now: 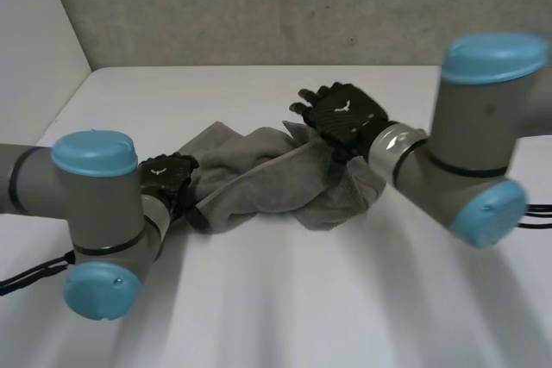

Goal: Fold the towel.

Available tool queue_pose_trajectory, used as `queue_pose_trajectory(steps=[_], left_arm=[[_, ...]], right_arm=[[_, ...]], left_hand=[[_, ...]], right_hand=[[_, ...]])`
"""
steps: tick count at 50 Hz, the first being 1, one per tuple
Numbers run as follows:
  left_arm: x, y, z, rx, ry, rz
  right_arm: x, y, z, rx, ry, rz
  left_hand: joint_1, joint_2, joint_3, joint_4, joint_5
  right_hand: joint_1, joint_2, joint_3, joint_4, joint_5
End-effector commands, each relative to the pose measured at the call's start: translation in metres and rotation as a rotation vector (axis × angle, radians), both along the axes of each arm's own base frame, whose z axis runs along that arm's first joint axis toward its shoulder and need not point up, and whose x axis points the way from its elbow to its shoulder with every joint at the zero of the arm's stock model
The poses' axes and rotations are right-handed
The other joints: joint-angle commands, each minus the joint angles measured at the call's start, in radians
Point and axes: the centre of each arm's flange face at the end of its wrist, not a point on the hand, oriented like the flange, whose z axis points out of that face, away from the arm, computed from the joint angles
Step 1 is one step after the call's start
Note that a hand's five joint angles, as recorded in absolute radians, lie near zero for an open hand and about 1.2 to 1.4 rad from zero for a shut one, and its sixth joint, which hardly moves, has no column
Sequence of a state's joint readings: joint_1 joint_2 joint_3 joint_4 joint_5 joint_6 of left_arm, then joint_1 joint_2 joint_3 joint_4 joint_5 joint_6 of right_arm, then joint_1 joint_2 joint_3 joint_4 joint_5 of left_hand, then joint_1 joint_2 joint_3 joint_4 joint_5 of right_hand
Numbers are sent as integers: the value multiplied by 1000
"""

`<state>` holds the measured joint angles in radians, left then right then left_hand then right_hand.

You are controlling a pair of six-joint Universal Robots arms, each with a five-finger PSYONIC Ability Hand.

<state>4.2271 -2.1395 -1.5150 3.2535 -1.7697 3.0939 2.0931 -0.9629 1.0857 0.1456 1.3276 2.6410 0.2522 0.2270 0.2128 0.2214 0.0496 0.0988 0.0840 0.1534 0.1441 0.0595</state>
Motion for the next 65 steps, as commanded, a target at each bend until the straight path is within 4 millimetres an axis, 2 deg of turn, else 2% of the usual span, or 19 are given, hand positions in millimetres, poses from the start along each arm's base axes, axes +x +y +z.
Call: queue_pose_trajectory(steps=[1,4,9,11,19,21,25,31,36,46,51,54,55,57,58,59,60,62,65], left_arm=[[-8,-9,-13,-26,-1,-5],[-10,-11,-21,-15,-9,-7],[-11,-12,-23,-10,-10,-8],[-15,-9,-19,-25,1,-19],[-16,-5,4,-67,39,-29],[-16,-4,4,-66,39,-32],[-21,3,2,-53,42,-60],[-21,13,29,-79,76,-132],[-13,23,53,-54,86,-194],[-5,37,88,49,-17,-368],[-14,11,91,-72,-107,-401],[-32,-20,111,-281,-91,-393],[-38,-32,132,-419,-44,-370],[-48,-40,191,-759,113,-327],[-48,-40,191,-761,114,-327],[-47,-28,229,-933,203,-316],[-47,-28,229,-934,204,-316],[-26,9,299,-1252,371,-289],[-15,27,316,-1341,423,-289]], right_arm=[[15,-16,-39,-50,89,-25],[19,-19,-56,-52,120,-14],[21,-23,-55,-62,106,-16],[23,-23,-35,-100,58,-17],[-3,-22,50,-136,-290,-103],[-15,-24,54,-109,-314,-126],[-34,-15,30,20,-250,-144],[-55,6,24,106,-168,-148],[-101,11,25,122,5,-119],[-107,21,36,148,85,-18],[-99,-9,41,61,99,-6],[-85,-52,92,-218,4,-63],[-85,-52,92,-219,4,-63],[-86,-69,155,-483,-197,-198],[-87,-69,155,-484,-199,-198],[-96,-60,198,-625,-357,-252],[-96,-60,199,-626,-359,-252],[-119,-16,266,-847,-621,-252],[-130,-16,257,-815,-593,-216]], left_hand=[[-65,-40,-38,-47,-37],[-21,4,-38,-47,7],[243,268,-38,-47,271],[553,578,-38,-47,581],[672,697,-38,-47,700],[785,810,-38,-47,813],[1143,1168,-38,-47,1171],[1144,1169,-38,-47,1172],[1144,1169,-38,-47,1172],[1144,1169,-38,-47,1172],[1144,1169,-38,-47,1172],[1144,1169,-38,-47,1172],[1144,1169,-38,-47,1172],[1144,1169,-38,-47,1172],[1144,1169,-38,-47,1172],[1144,1169,-38,-47,1172],[1144,1169,-38,-47,1172],[1144,1169,-38,-47,1172],[1144,1169,-38,-47,1172]], right_hand=[[21,36,21,30,-60],[139,154,21,30,4],[870,885,21,30,735],[1296,1311,21,30,1161],[1298,1312,21,30,1162],[1298,1312,21,30,1162],[1298,1312,21,30,1162],[1298,1312,21,30,1162],[1298,1312,21,30,1162],[1298,1312,21,30,1162],[1298,1312,21,30,1162],[1298,1312,21,30,1162],[1298,1312,21,30,1162],[1298,1312,21,30,1162],[1298,1312,21,30,1162],[1298,1312,21,30,1162],[1298,1312,21,30,1162],[1298,1312,21,30,1162],[1298,1312,21,30,1162]])
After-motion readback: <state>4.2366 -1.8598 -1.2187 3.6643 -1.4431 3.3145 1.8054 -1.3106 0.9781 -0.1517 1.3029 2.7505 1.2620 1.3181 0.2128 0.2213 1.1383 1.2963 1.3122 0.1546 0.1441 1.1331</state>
